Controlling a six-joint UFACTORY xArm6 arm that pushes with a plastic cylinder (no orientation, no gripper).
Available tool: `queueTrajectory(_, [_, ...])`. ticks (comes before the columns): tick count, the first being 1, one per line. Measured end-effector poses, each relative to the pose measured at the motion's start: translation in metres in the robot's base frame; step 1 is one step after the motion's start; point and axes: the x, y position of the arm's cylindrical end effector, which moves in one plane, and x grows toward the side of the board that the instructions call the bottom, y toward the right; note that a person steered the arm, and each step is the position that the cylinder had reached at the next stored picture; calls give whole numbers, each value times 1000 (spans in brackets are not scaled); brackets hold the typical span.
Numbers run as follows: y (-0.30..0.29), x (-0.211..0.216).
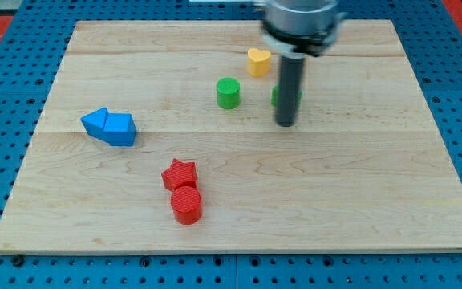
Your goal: Place the yellow hexagon parallel to the yellow heart
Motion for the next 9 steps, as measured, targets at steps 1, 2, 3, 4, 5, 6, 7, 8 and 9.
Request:
queueTrajectory(1, [54, -62])
queueTrajectory(2, [29, -158])
queueTrajectory(3, [-59, -190])
queueTrajectory(4, [-123, -183])
queueTrajectory(5, [-110, -165])
queueTrajectory(6, [-60, -143])
queueTrajectory(7, [-36, -126])
queueTrajectory(8, [8, -99])
queueTrajectory(9, [24, -107])
